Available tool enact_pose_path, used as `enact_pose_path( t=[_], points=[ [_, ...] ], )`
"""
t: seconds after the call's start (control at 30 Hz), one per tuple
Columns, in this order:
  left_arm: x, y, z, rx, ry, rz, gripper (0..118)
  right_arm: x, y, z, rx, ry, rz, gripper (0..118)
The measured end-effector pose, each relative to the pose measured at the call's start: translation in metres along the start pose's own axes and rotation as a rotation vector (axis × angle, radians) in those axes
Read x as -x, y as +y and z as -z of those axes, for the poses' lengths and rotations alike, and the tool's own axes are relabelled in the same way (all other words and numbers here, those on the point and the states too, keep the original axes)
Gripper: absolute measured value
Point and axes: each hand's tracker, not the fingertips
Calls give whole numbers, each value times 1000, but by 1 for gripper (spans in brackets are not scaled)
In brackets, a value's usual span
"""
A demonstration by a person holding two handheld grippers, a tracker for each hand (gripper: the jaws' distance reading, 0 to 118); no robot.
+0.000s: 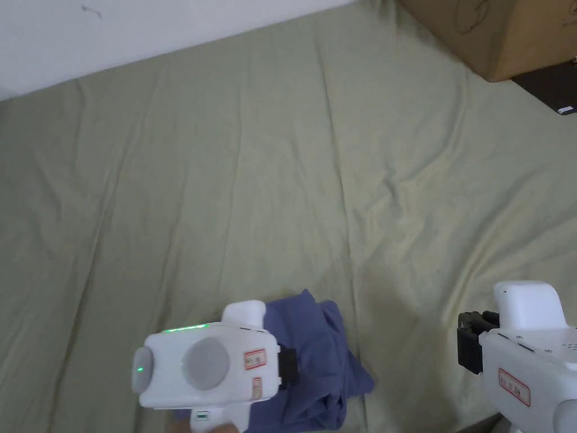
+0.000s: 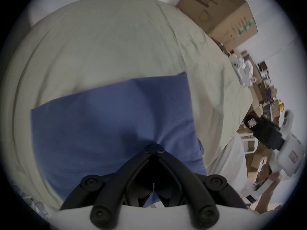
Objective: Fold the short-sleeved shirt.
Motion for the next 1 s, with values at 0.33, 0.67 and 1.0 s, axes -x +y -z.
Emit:
enact_pose_path(
  t=[0.33, 0.67, 1.0],
  points=[
    [-39, 7, 7, 5, -32, 93, 0, 3, 1, 3, 13, 0, -9, 2],
    [32, -11, -69, -201, -297, -129, 0, 50, 17, -8, -9, 45, -144, 2],
    [164, -100, -125, -334, -203, -373, 0, 152, 14, 4, 38, 252, -357, 2]
  ],
)
